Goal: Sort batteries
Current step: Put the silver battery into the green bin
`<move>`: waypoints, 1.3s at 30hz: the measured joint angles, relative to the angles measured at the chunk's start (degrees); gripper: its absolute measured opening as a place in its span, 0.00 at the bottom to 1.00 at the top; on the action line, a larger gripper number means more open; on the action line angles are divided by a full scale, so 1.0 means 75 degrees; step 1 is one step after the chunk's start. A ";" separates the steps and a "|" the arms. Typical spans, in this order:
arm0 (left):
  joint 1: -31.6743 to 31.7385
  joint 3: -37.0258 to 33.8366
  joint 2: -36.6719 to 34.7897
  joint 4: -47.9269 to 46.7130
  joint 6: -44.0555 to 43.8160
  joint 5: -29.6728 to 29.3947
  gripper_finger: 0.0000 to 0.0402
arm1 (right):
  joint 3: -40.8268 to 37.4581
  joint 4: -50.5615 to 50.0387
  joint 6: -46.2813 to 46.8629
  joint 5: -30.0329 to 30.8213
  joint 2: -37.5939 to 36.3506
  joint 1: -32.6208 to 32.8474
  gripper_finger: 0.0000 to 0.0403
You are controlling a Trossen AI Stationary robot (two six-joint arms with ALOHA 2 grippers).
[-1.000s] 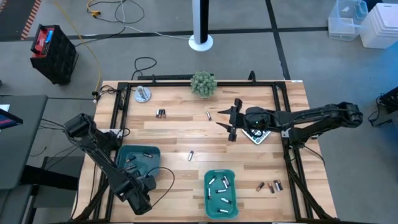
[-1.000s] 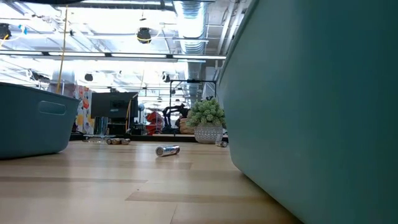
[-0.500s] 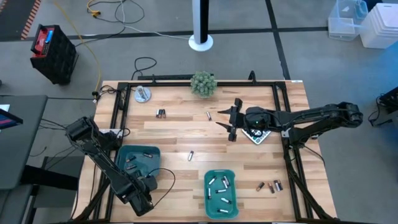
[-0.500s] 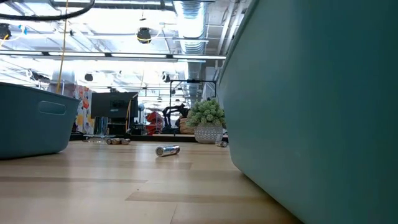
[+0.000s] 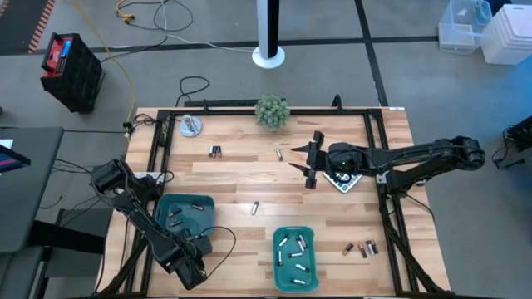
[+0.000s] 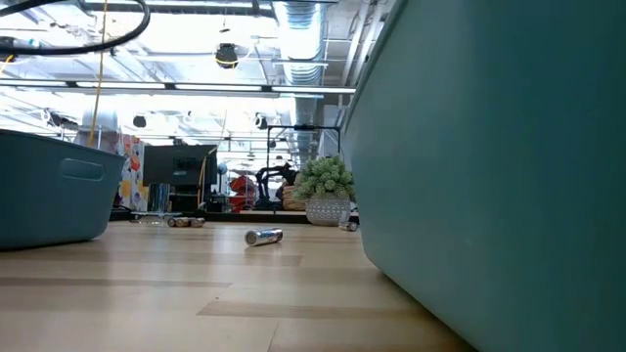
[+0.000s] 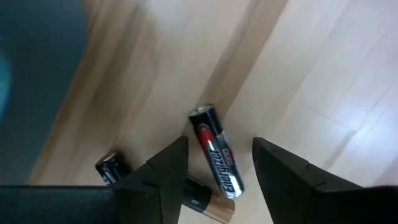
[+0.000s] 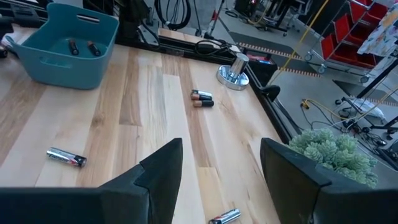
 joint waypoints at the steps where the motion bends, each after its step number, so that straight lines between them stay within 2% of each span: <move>1: 0.0000 0.0000 0.0000 -0.0009 -0.0003 -0.0008 0.44 | 0.0000 0.0001 0.0001 0.0000 0.0000 0.0000 0.58; 7: 0.0000 0.0000 0.0009 -0.0092 0.0028 -0.0059 0.38 | 0.0000 0.0026 -0.0001 0.0003 0.0000 -0.0017 0.58; 15: 0.0003 -0.0009 0.0015 -0.0209 0.0068 -0.0143 0.16 | 0.0000 0.0052 -0.0001 0.0006 0.0000 -0.0015 0.58; 18: 0.0009 -0.0009 0.0015 -0.0200 0.0161 -0.0144 0.10 | 0.0000 0.0055 -0.0001 0.0006 0.0000 -0.0015 0.58; 27: 0.0006 0.0138 0.0042 -0.0334 0.0641 -0.0273 0.10 | 0.0000 0.0155 -0.0006 0.0009 0.0000 -0.0015 0.58; 39: 0.0364 0.0584 -0.0495 -0.0260 0.2036 -0.1165 0.10 | 0.0000 0.0172 -0.0022 0.0015 0.0000 -0.0015 0.58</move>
